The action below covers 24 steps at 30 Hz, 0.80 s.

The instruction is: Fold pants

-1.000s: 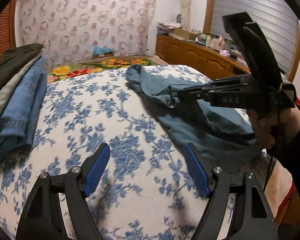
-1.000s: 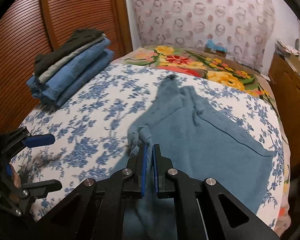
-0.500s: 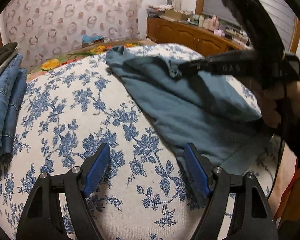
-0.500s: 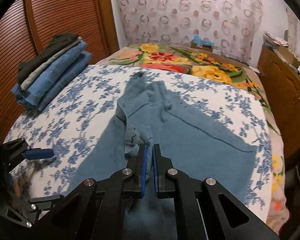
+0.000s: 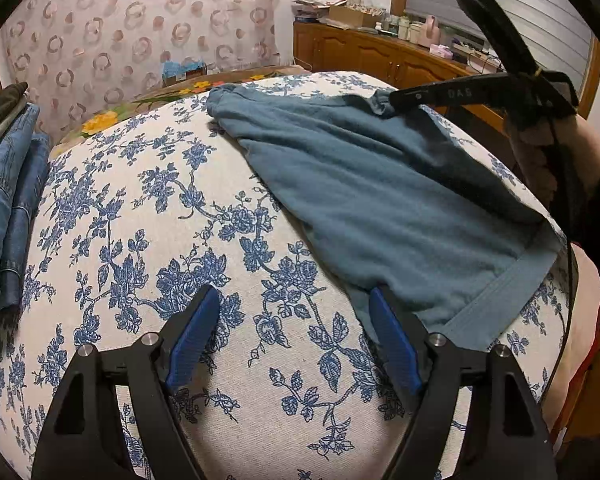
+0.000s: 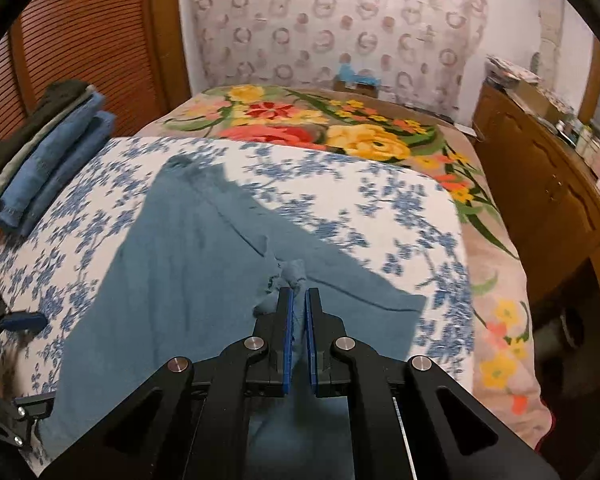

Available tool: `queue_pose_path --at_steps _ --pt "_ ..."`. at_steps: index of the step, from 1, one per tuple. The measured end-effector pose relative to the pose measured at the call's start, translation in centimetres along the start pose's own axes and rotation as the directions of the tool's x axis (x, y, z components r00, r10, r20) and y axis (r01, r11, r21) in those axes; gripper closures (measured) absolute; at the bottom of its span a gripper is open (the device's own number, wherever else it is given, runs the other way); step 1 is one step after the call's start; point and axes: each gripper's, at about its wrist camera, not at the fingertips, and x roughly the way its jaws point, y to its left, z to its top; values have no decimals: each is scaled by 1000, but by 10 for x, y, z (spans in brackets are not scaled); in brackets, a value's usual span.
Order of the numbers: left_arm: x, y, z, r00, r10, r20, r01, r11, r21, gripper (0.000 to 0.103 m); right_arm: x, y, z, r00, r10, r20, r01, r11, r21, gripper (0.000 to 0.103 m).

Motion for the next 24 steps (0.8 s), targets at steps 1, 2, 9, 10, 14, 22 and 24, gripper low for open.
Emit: queue_pose_path --at_steps 1,2,9,10,14,22,24 --pt "0 0 0 1000 0 0 0 1000 0 24 1 -4 0 1000 -7 1 7 1000 10 97" --pt "0 0 0 1000 -1 0 1 1000 -1 24 2 -8 0 1000 -12 -3 12 1000 21 97" --pt "0 0 0 1000 0 0 0 1000 0 24 9 -28 -5 1000 15 -4 -15 997 82 80" --pt "0 0 0 1000 -1 0 1 1000 -1 24 11 -29 -5 1000 29 -6 -29 996 82 80" --pt "0 0 0 1000 0 -1 0 1000 -1 24 20 -28 -5 999 23 -38 -21 997 69 79" --pt "0 0 0 1000 0 -1 0 1000 -1 24 25 -22 3 999 20 -27 -19 999 41 80" --pt "0 0 0 1000 0 -1 0 1000 -1 24 21 -18 3 1000 28 0 -28 1000 2 97"
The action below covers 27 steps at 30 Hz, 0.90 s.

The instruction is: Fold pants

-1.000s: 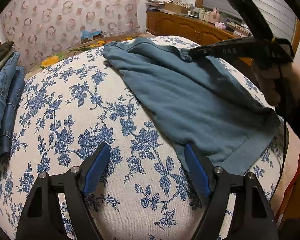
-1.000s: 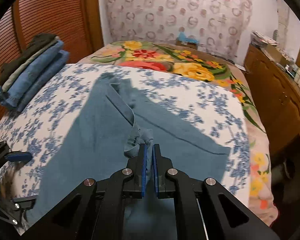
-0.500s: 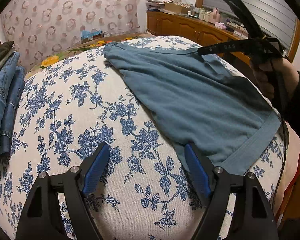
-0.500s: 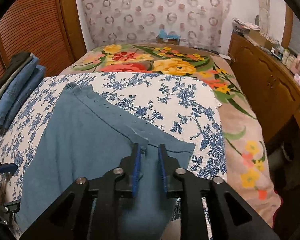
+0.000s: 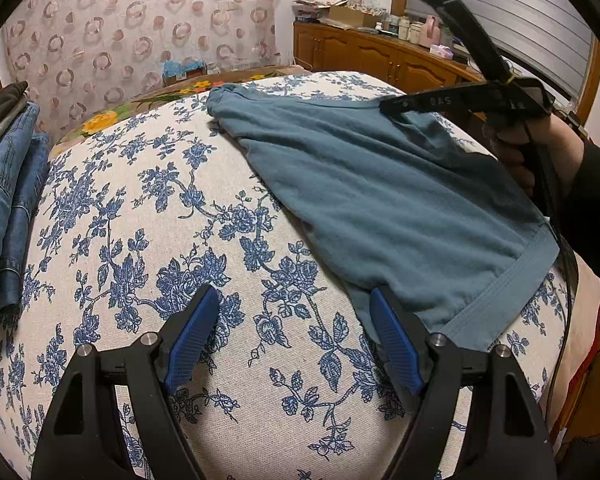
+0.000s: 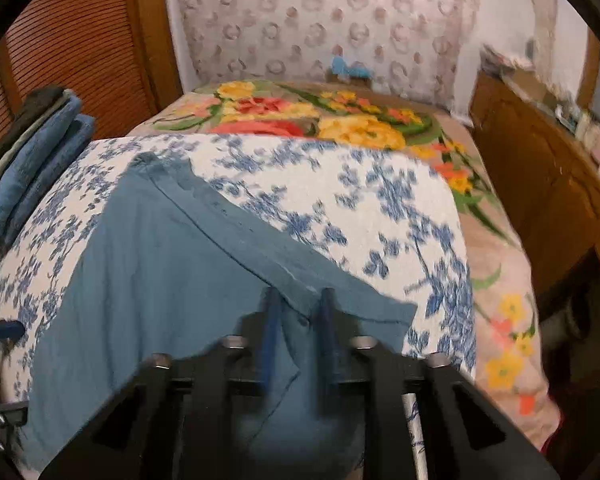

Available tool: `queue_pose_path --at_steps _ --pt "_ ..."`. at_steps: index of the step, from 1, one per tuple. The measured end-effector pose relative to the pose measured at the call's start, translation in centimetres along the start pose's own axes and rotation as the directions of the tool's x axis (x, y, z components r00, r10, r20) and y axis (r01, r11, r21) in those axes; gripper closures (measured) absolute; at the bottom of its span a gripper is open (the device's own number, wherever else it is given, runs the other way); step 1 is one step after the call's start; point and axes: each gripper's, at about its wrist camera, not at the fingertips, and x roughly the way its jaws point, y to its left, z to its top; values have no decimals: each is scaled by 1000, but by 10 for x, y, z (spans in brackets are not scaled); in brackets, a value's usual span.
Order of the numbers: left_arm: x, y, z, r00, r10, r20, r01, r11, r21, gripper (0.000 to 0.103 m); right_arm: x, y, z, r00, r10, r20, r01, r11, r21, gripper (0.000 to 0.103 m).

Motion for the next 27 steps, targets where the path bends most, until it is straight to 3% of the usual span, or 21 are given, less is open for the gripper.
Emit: queue_pose_path --at_steps 5,9,20,27 --pt "0 0 0 1000 0 0 0 1000 0 24 -25 1 2 996 -14 92 16 1000 -20 99" --pt "0 0 0 1000 0 0 0 1000 0 24 -34 -4 4 992 -58 111 61 998 -20 99" --pt "0 0 0 1000 0 0 0 1000 0 24 -18 -18 12 974 -226 16 225 973 46 99" --pt "0 0 0 1000 0 0 0 1000 -1 24 -16 -18 17 977 -214 0 214 975 60 99"
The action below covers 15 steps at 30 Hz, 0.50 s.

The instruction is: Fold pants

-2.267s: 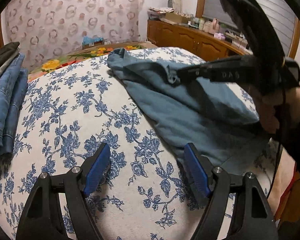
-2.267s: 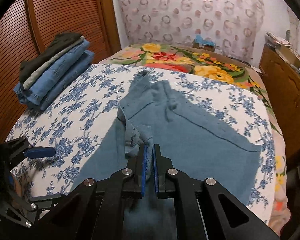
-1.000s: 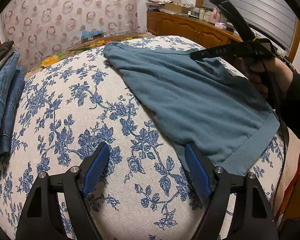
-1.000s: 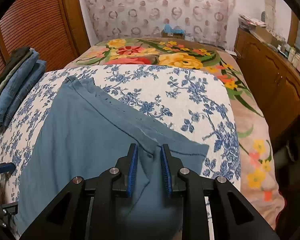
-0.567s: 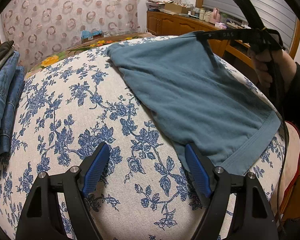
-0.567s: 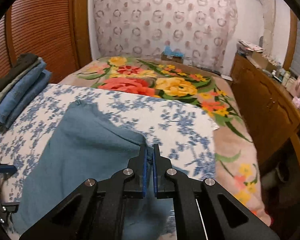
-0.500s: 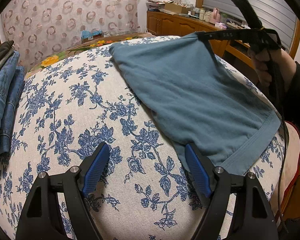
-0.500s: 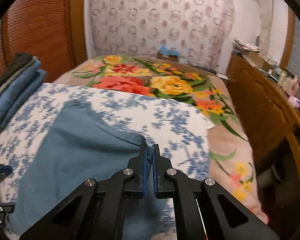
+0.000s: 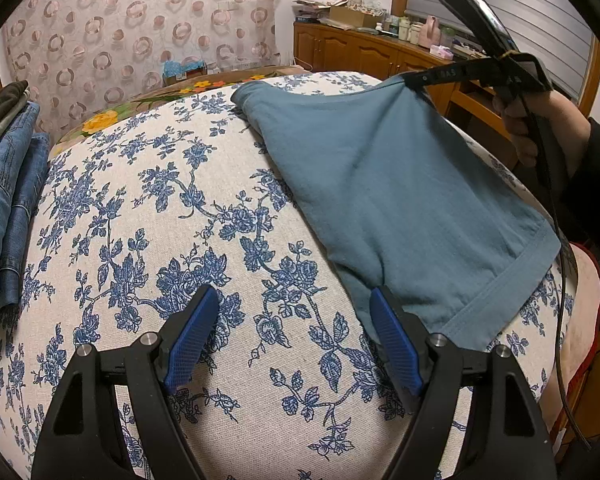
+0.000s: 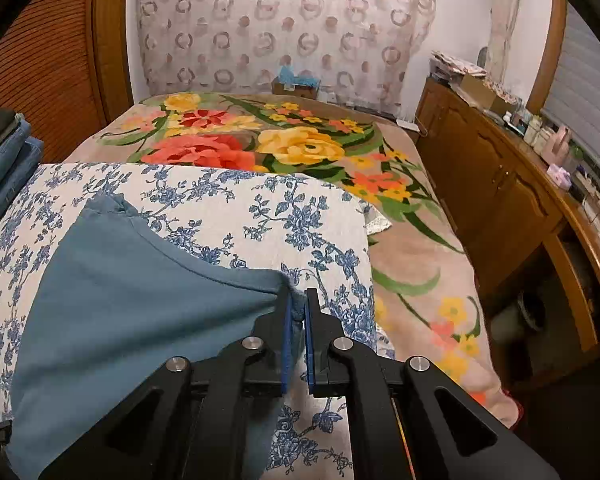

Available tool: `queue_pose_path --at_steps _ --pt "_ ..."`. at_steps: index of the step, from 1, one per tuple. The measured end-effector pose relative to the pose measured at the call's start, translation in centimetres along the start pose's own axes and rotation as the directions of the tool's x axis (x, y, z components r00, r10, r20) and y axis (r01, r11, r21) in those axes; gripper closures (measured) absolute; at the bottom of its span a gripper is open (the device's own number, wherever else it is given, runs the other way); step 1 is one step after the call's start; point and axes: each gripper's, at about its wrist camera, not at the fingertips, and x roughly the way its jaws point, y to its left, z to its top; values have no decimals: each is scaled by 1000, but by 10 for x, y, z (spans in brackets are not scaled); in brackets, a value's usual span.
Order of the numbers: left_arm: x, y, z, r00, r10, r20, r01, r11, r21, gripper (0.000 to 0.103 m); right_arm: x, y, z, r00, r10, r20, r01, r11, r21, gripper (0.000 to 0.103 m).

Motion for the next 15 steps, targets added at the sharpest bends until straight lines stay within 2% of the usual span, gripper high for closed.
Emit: queue_pose_path --at_steps 1,3,4,6,10,15 --pt "0 0 0 1000 0 0 0 1000 0 24 2 -2 0 1000 8 0 -8 1000 9 99" --pt "0 0 0 1000 0 0 0 1000 0 24 1 -6 -1 1000 20 -8 -20 1000 24 86" --pt "0 0 0 1000 0 0 0 1000 0 24 0 -7 -2 1000 16 -12 -16 1000 25 84" --pt "0 0 0 1000 0 0 0 1000 -1 24 -7 -10 -7 1000 7 -9 -7 1000 26 84" --pt "0 0 0 1000 0 0 0 1000 -1 24 -31 -10 -25 999 43 5 -43 999 24 84" --pt "0 0 0 1000 0 0 0 1000 0 24 -72 1 -68 995 93 30 -94 995 17 84"
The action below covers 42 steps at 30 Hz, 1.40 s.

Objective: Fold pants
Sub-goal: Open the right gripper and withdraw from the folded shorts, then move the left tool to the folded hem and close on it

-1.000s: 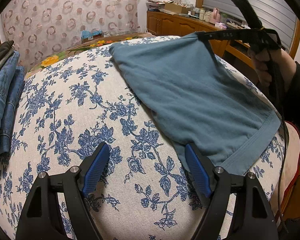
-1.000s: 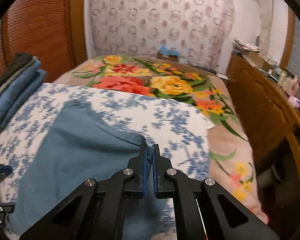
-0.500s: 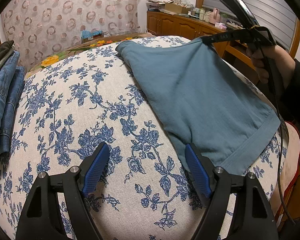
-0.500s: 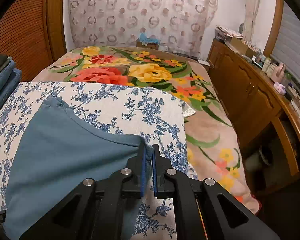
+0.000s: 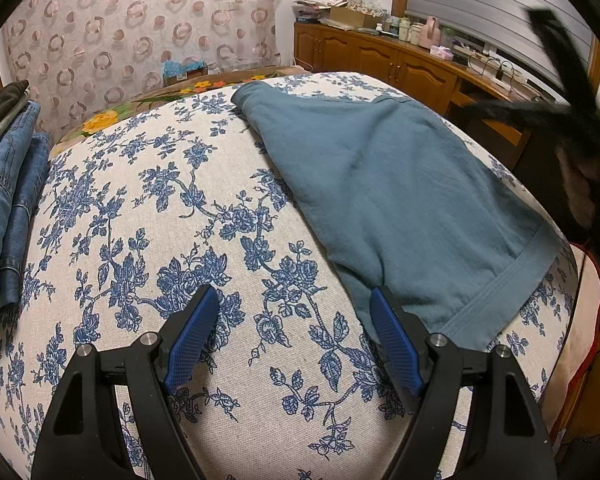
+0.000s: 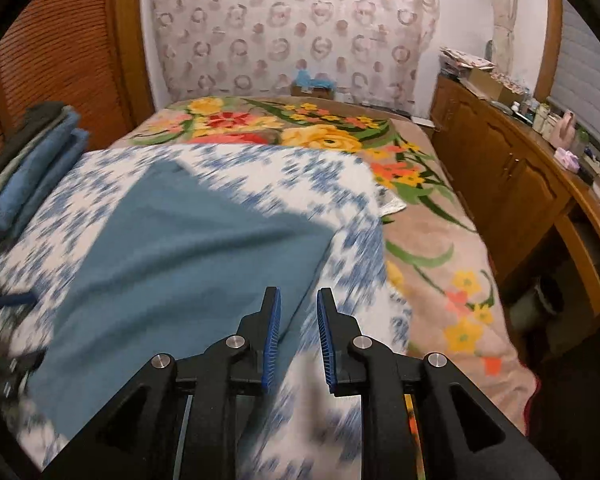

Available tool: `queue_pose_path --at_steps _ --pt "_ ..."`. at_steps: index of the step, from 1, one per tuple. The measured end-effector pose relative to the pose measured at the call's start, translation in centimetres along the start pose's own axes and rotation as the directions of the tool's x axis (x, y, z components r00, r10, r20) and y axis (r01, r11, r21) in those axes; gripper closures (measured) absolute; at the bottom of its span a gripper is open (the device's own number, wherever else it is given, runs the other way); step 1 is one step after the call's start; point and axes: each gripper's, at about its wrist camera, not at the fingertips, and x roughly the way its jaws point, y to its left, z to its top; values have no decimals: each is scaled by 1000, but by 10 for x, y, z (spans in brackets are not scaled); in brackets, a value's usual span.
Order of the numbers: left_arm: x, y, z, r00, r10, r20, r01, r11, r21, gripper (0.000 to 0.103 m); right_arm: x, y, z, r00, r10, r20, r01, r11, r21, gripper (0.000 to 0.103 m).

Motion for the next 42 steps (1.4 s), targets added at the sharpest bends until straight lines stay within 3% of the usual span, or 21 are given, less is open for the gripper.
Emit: queue_pose_path --at_steps 2,5,11,21,25,28,37,41,42 --pt "0 0 0 1000 0 1 0 1000 -1 24 -15 6 -17 1000 21 19 -21 1000 6 83" --pt "-1 0 -1 1000 0 5 0 1000 -3 24 -32 11 -40 998 50 38 -50 998 23 70" --pt "-13 -5 -3 999 13 31 -13 1000 9 24 -48 14 -71 998 53 31 -54 997 57 69" --pt "-47 -25 -20 995 -53 85 50 998 39 25 -71 21 -85 996 82 25 -84 993 88 69" --pt "-44 -25 -25 992 -103 70 102 995 19 49 -75 24 -94 996 87 26 -89 991 102 69" --pt "-41 -29 -27 988 -142 57 141 990 21 60 -74 25 -97 996 90 27 -92 989 112 69" --pt "-32 -39 -29 986 -164 32 163 986 34 69 -70 32 -107 994 107 10 -108 987 118 69" --pt "-32 -39 -29 982 -182 45 180 983 32 84 -71 34 -107 994 112 14 -113 987 114 70" --pt "-33 -39 -28 982 -185 49 183 983 31 85 -71 34 -107 993 119 13 -120 987 109 76"
